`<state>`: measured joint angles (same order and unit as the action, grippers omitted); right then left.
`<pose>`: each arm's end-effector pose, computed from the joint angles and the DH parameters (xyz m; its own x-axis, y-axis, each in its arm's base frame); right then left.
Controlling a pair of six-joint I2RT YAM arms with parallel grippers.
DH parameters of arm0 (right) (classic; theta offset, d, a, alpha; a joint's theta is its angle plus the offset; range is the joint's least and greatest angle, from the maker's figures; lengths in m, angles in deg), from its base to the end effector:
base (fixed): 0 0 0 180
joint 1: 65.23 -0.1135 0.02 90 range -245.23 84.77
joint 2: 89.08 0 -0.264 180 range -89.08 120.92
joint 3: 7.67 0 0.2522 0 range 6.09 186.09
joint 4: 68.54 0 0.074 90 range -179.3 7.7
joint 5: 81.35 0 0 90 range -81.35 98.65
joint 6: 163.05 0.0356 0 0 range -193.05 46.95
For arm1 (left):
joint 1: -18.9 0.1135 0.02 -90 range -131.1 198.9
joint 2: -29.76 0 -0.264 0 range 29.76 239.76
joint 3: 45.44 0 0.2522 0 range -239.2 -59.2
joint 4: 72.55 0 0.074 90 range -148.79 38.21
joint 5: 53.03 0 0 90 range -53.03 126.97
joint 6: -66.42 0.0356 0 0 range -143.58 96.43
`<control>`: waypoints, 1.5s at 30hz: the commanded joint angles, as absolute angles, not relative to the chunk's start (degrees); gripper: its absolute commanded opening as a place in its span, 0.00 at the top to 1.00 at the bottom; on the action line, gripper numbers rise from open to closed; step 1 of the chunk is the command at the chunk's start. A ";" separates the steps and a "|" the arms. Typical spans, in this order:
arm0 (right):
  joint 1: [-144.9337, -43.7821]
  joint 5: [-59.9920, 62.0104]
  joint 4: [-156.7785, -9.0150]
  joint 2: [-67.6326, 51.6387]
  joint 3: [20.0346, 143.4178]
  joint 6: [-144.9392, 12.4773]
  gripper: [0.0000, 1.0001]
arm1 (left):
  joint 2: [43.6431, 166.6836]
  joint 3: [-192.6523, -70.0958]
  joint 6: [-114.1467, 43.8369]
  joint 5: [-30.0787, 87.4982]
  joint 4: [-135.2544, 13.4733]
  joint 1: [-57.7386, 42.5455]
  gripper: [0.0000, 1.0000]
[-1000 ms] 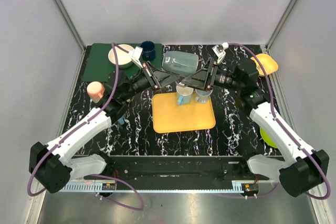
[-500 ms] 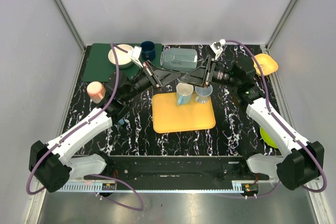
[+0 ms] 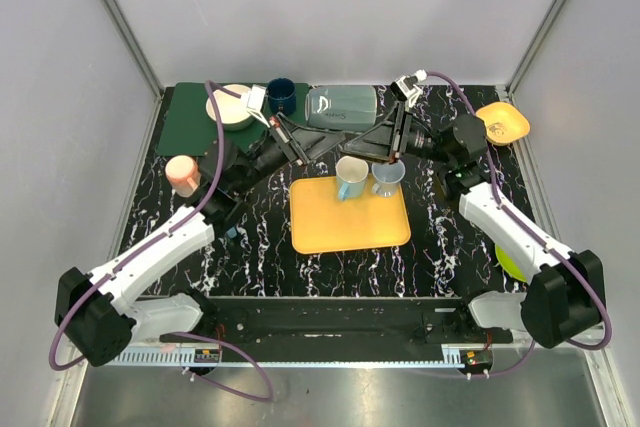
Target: Turn the mug right side up
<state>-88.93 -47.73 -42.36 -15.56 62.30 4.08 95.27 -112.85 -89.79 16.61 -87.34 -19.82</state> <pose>0.2475 0.1410 0.3871 -0.8246 0.2275 -0.5180 -0.5498 -0.1067 0.8285 0.1994 -0.1757 0.3929 -0.6841 -0.5510 -0.4778 0.5465 0.0466 -0.8362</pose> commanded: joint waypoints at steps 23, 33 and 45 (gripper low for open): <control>-90.28 -40.22 -67.34 -24.56 68.05 -16.26 1.00 | 88.83 -109.13 -84.66 15.26 -88.14 -21.18 0.53; -92.03 -27.32 -100.45 -25.98 80.69 -37.51 1.00 | 73.98 -105.34 -73.42 29.98 -61.55 -17.13 0.23; -111.11 5.40 -129.94 -6.82 98.82 -57.93 1.00 | 59.82 -100.25 -68.93 55.95 -28.82 -17.13 0.25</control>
